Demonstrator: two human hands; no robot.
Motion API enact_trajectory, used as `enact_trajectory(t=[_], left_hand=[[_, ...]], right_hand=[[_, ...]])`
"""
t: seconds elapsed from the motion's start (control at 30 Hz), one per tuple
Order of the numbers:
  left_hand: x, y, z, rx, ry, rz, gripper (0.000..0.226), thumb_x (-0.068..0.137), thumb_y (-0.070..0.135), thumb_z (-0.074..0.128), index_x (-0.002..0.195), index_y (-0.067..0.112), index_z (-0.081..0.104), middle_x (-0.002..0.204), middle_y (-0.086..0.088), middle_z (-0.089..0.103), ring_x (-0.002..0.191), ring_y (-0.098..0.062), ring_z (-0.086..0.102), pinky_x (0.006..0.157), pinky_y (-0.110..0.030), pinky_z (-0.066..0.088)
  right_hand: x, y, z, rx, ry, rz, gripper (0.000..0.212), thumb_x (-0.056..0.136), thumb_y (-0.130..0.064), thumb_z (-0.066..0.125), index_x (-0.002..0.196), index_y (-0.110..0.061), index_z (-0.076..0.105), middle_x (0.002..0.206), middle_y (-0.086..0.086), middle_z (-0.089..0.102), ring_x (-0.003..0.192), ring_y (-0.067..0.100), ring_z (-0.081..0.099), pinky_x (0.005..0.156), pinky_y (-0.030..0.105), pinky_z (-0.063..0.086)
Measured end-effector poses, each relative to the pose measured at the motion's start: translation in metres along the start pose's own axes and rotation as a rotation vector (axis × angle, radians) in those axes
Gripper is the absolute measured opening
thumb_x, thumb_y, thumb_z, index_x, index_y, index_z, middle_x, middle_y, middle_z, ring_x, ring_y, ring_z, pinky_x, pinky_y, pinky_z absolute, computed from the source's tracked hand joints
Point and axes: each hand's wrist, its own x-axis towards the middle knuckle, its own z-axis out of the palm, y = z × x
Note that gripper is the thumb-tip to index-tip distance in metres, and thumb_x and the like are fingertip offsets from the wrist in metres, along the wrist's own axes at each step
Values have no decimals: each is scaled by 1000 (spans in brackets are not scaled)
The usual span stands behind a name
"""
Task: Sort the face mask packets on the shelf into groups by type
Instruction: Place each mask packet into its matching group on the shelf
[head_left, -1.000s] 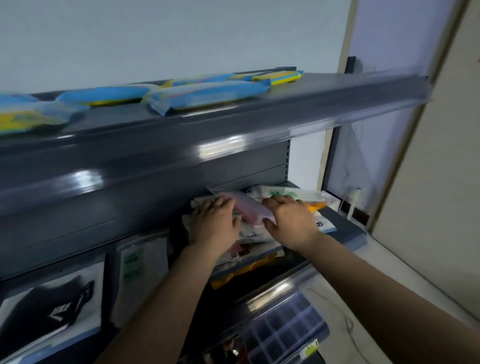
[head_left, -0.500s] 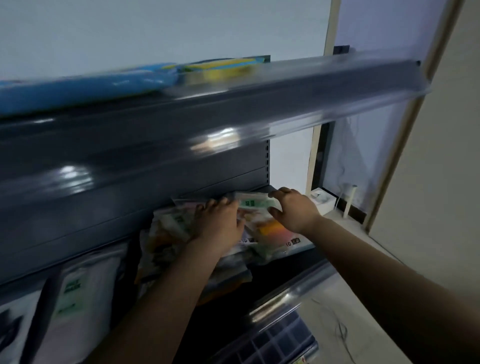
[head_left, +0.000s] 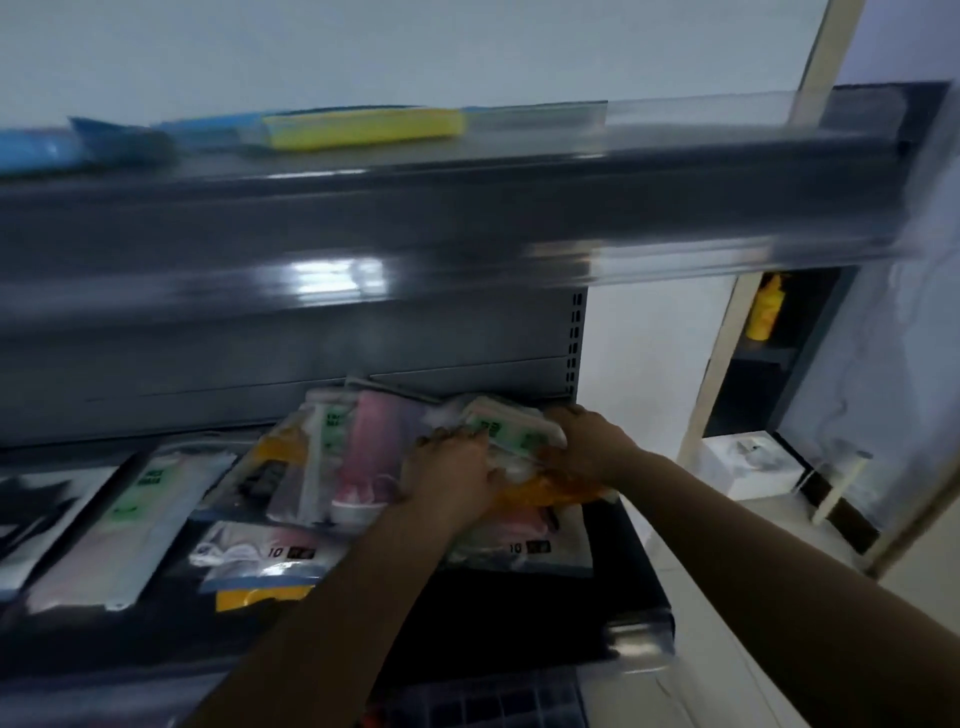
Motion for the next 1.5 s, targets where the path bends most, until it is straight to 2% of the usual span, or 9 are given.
enact_trajectory(t=[0.33,0.47,0.63,0.77,0.93,1.13,1.27,1.37,1.5], left_hand=[[-1,20,19,-109,1,-203,56,88,47,47,135,17,44,135,-8,52,119,-31,49,96,-36,41],[0,24,18,-194,9,-268,55,88,41,50,136,16,43,133,-9,52,122,-30,47,97,-33,40],[6,29,21,-258,21,-360,53,88,40,49,133,13,46,132,-12,53,122,-32,46,98,-35,40],[12,31,23,-346,20,-420,59,87,45,53,134,10,43,133,-13,51,123,-33,46,101,-37,39],[17,27,22,-543,81,-465,65,75,36,75,126,9,45,123,-13,61,116,-32,56,97,-34,46],[14,25,17,-693,278,-425,77,72,17,78,136,13,36,128,-9,55,117,-26,54,88,-25,43],[-2,24,8,-938,415,-376,70,77,3,73,136,12,36,118,-2,61,109,-19,58,79,-18,44],[-12,18,6,-975,475,-344,54,78,-3,69,126,9,48,99,3,59,90,-12,58,62,-1,44],[-28,4,3,-1019,548,-317,47,80,-1,67,122,15,54,101,2,63,91,-11,59,64,-6,47]], right_hand=[[17,30,8,158,-75,103,100,71,-78,52,145,-18,22,140,15,44,125,36,44,103,46,40],[21,37,10,226,-128,110,123,48,-89,42,147,-19,19,146,12,41,130,34,41,107,48,35],[19,44,13,198,-89,148,95,76,-76,47,147,-19,22,144,10,43,130,32,42,109,49,29],[14,51,8,263,15,147,91,72,-68,61,139,-12,35,136,10,48,121,29,50,98,40,45],[3,58,1,354,118,168,75,74,-54,69,129,-8,49,125,10,54,110,26,56,83,31,46],[-8,63,1,681,228,125,39,77,-37,73,102,-16,52,85,-5,54,71,17,60,57,34,54],[-12,63,6,937,288,79,31,77,-28,74,91,-14,50,97,4,61,87,27,62,71,47,57],[-16,57,10,1138,306,74,25,79,-17,74,84,-14,50,92,8,62,85,28,62,60,34,53],[-25,35,12,1265,279,29,21,82,-11,70,90,-9,51,90,5,65,80,21,65,55,27,53]])
